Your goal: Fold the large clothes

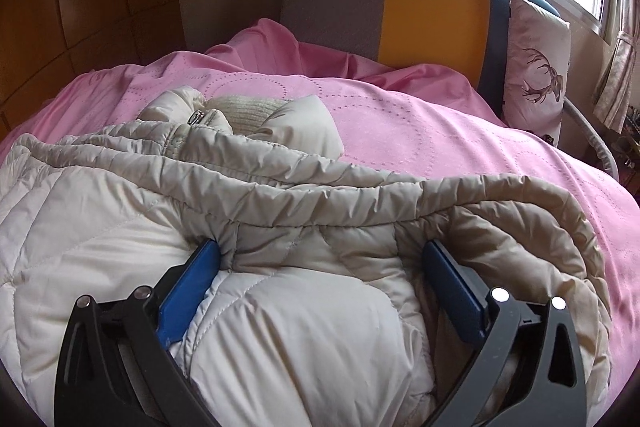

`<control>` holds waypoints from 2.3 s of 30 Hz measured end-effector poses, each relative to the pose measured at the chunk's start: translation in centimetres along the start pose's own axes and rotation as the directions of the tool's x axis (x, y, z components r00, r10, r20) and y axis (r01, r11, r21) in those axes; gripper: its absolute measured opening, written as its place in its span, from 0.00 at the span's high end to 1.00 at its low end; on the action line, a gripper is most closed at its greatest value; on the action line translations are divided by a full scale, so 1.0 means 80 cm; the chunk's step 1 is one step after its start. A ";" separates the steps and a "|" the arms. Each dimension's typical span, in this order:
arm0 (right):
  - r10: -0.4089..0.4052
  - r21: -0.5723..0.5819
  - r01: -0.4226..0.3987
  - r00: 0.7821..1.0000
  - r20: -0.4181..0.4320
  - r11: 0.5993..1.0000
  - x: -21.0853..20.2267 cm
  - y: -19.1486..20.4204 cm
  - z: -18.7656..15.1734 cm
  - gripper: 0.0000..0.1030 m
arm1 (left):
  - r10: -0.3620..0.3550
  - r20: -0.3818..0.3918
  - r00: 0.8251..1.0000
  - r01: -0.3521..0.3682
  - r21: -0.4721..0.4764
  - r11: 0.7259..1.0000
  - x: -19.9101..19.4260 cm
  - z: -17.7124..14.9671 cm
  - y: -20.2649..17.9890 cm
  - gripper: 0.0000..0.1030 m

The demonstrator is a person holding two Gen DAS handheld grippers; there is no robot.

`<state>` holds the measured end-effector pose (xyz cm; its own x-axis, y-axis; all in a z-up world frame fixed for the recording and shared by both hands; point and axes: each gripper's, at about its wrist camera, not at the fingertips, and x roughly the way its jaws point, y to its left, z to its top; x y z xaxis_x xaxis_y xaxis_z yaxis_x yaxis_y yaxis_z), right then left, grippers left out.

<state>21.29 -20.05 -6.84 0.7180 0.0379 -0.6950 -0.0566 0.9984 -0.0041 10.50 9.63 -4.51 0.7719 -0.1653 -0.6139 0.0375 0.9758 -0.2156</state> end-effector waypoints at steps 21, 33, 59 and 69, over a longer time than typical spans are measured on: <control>-0.086 0.115 0.080 0.995 0.047 0.990 -0.082 -0.016 -0.033 0.02 | 0.050 0.001 0.999 -0.050 0.033 0.998 -0.026 -0.035 0.030 0.03; -0.121 0.084 0.111 0.985 0.124 0.990 -0.155 0.016 -0.115 0.02 | -0.195 -0.053 0.979 0.158 -0.394 0.905 -0.055 -0.090 0.085 0.04; -0.069 0.111 0.056 0.991 0.116 0.992 -0.159 0.015 -0.153 0.02 | -0.528 0.154 0.835 0.491 -0.642 0.589 -0.001 -0.074 0.112 0.78; 0.012 0.055 -0.019 0.992 0.122 0.998 -0.172 0.052 -0.066 0.02 | -0.505 0.178 0.845 0.492 -0.630 0.602 -0.025 -0.108 0.146 0.58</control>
<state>7.51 -16.68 -1.05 0.7968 0.0546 -0.6018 -0.0318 0.9983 0.0484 3.91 20.08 -12.39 0.7460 -0.6065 -0.2749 0.0025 0.4154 -0.9096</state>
